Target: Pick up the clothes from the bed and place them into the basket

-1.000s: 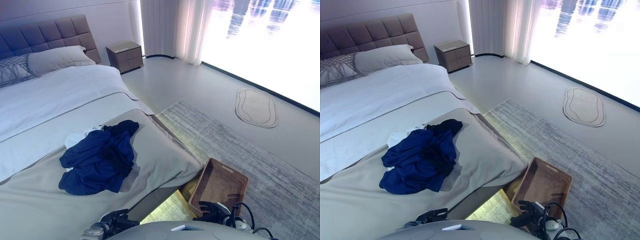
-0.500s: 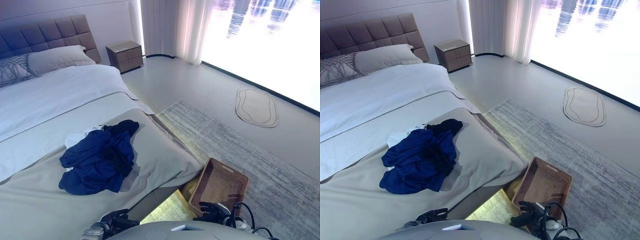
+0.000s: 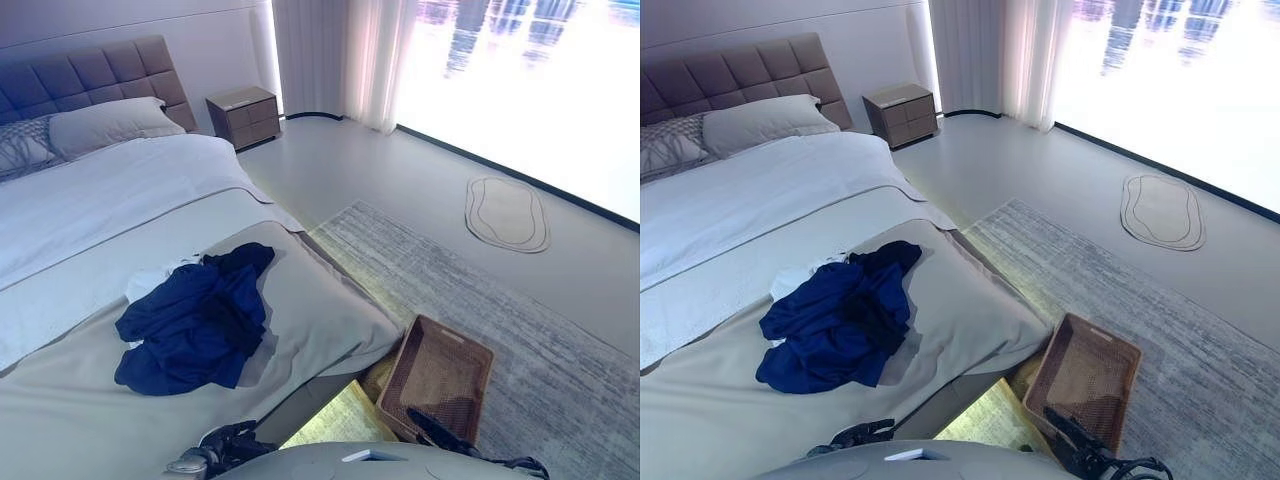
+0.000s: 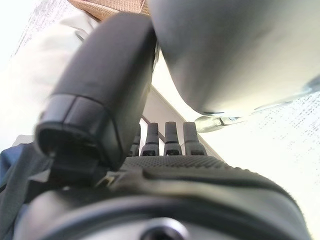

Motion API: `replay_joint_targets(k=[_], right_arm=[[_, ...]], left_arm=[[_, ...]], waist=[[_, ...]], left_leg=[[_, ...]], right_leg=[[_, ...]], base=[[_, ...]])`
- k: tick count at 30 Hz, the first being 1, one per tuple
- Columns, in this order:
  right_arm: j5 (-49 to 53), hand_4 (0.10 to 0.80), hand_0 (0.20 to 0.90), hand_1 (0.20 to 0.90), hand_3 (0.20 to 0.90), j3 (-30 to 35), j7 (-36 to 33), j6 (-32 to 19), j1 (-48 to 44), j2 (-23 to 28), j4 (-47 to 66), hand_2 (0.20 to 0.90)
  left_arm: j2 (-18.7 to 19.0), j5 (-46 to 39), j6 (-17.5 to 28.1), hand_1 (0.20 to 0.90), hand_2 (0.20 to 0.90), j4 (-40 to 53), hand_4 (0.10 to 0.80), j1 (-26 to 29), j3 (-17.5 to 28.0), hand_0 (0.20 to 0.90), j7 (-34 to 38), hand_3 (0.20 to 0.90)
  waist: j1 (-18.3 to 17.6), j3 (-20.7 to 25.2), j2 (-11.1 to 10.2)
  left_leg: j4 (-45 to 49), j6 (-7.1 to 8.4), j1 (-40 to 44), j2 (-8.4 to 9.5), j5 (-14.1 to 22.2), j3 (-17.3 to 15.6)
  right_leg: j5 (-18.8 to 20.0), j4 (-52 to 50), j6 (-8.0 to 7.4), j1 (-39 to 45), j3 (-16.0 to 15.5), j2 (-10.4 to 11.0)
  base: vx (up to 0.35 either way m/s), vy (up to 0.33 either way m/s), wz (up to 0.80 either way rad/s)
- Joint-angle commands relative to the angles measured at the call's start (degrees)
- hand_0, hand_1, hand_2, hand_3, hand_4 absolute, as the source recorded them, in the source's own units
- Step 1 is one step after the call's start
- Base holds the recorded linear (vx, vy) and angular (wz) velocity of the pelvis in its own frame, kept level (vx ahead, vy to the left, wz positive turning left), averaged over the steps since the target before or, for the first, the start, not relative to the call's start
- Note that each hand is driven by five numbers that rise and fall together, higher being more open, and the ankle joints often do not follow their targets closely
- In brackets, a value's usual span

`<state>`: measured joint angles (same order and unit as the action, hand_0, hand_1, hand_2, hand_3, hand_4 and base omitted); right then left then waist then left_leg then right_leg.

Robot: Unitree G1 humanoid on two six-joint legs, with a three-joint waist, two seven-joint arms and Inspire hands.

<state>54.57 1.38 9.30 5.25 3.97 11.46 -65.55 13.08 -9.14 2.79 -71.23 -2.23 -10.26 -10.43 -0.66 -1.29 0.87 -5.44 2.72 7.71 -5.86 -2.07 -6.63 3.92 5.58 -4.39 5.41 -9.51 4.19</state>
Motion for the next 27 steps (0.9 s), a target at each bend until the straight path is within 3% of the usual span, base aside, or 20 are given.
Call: replay_joint_targets(k=[1,4,5,6,7,8,11,14,17,21,27], right_arm=[[-1.5,0.8,0.9,0.9,0.9,1.64,3.61,-8.81,-8.35,-2.13,7.88,0.9],[-16.1,0.8,0.9,0.9,0.9,-4.27,-1.05,-14.72,-10.4,-0.46,19.07,0.9],[-16.79,0.8,0.9,0.9,0.9,-4.67,-1.85,-15.26,-10.56,-0.3,19.7,0.9],[-27.46,0.8,0.9,0.9,0.9,-7.0,-4.45,-18.05,-11.3,0.67,22.69,0.9],[-29.31,0.8,0.9,0.9,0.9,-8.34,-6.41,-18.43,-11.76,1.55,24.1,0.9],[-43.27,0.8,0.9,0.9,0.9,-12.68,-11.7,-18.63,-14.17,5.33,29.4,0.9],[-56.21,0.8,0.9,0.9,0.9,-16.26,-14.92,-17.37,-17.44,9.8,33.53,0.9],[-68.26,0.8,0.9,0.9,0.9,-22.25,-20.41,-12.88,-28.05,15.36,36.36,0.9],[-72.19,0.8,0.9,0.9,0.9,-25.35,-25.18,-9.06,-34.81,16.49,35.46,0.9],[-70.21,0.8,0.9,0.9,0.9,-27.35,-32.28,-4.55,-48.41,17.84,29.92,0.9],[-65.8,0.8,0.9,0.9,0.9,-28.59,-35.04,-1.45,-60.46,19.24,20.27,0.9]], left_arm=[[-0.24,0.06,1.41,0.9,0.9,-2.67,0.8,0.99,-1.24,0.9,0.41,0.9],[0.14,-0.88,1.15,0.9,0.9,-0.68,0.8,0.18,-2.65,0.9,0.88,0.9],[0.19,-1.02,1.1,0.9,0.9,-0.53,0.8,0.17,-2.72,0.9,0.9,0.9],[0.35,-1.5,0.97,0.9,0.9,0.24,0.8,0.02,-3.12,0.9,0.94,0.9],[0.45,-1.63,0.82,0.9,0.9,0.66,0.8,0.0,-3.25,0.9,0.97,0.9],[0.82,-2.13,0.48,0.9,0.9,2.3,0.8,-0.19,-3.83,0.9,1.1,0.9],[1.29,-2.55,0.48,0.9,0.9,3.65,0.8,-0.45,-4.25,0.9,1.16,0.9],[2.48,-2.79,1.86,0.9,0.9,4.58,0.8,0.61,-5.33,0.9,1.29,0.9],[3.7,-3.49,2.23,0.9,0.9,4.94,0.8,2.32,-5.98,0.9,1.34,0.9],[7.32,-6.24,2.35,0.9,0.9,5.94,0.8,6.6,-6.9,0.9,1.33,0.9],[10.45,-7.73,3.06,0.9,0.9,4.7,0.8,8.37,-5.5,0.9,0.53,0.9]], waist=[[1.47,-2.78,-0.73],[2.48,-3.42,-1.0],[2.56,-3.32,-1.05],[3.02,-3.51,-1.19],[3.28,-3.57,-1.28],[4.48,-4.3,-1.66],[6.03,-5.04,-2.23],[10.09,-7.53,-3.65],[12.64,-9.54,-4.49],[17.63,-14.35,-6.07],[23.54,-17.73,-7.71]], left_leg=[[0.69,-4.66,3.56,6.88,7.37,0.69],[1.17,-5.12,2.92,7.32,7.46,1.6],[1.2,-5.15,2.64,7.37,7.35,1.67],[1.41,-5.31,2.22,7.59,7.32,2.09],[1.5,-5.4,2.0,7.7,7.31,2.31],[2.12,-5.78,1.29,8.13,7.47,3.39],[3.1,-6.06,0.09,8.53,7.6,4.46],[6.36,-6.5,-4.34,9.07,7.62,7.17],[7.52,-6.73,-7.41,9.32,7.02,9.18],[7.73,-6.22,-14.11,9.73,4.88,13.1],[9.05,-5.07,-21.03,9.75,4.36,16.83]], right_leg=[[-7.29,-5.13,1.14,3.68,-1.36,-0.18],[-7.73,-6.22,1.11,3.18,-2.05,0.52],[-7.63,-6.23,1.11,2.95,-2.11,0.57],[-7.69,-6.61,1.06,2.58,-2.35,0.84],[-7.7,-6.72,1.05,2.42,-2.46,0.94],[-7.85,-7.41,0.9,2.07,-3.03,1.5],[-7.83,-8.11,0.74,1.46,-3.68,2.1],[-7.09,-9.51,0.24,-0.64,-5.48,3.51],[-6.36,-10.82,-0.4,-2.18,-6.82,4.3],[-3.98,-12.3,-0.92,-5.57,-9.62,5.42],[-4.58,-13.86,-0.98,-8.22,-12.43,5.92]], base=[[0.004,0.049,0.12],[-0.01,0.068,0.14],[-0.011,0.078,0.11],[-0.009,0.057,0.1],[-0.004,0.117,0.29],[-0.001,0.095,0.29],[0.0,0.105,0.35],[-0.066,0.078,0.39],[-0.091,0.008,0.49],[-0.179,-0.022,0.64],[-0.049,0.008,0.56]])
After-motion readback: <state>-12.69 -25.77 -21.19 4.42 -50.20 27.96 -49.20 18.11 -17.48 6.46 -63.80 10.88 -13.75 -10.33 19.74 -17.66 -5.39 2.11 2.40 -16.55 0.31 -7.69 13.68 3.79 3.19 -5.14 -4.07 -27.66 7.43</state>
